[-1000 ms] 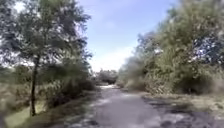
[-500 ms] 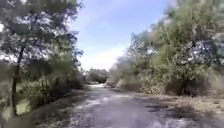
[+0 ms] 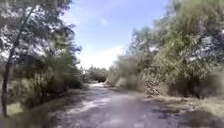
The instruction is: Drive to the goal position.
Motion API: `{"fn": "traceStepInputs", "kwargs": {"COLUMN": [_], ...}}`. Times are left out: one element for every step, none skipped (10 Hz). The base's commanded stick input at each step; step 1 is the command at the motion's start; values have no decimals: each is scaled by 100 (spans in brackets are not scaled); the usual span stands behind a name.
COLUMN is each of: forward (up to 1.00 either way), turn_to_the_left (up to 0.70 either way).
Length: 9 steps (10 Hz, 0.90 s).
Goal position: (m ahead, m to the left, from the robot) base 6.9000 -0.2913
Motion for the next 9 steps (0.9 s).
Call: {"fn": "traceStepInputs", "kwargs": {"forward": [50,50,50,50,50,50,50,50,50], "turn_to_the_left": [0,0,0,0,0,0,0,0,0]}}
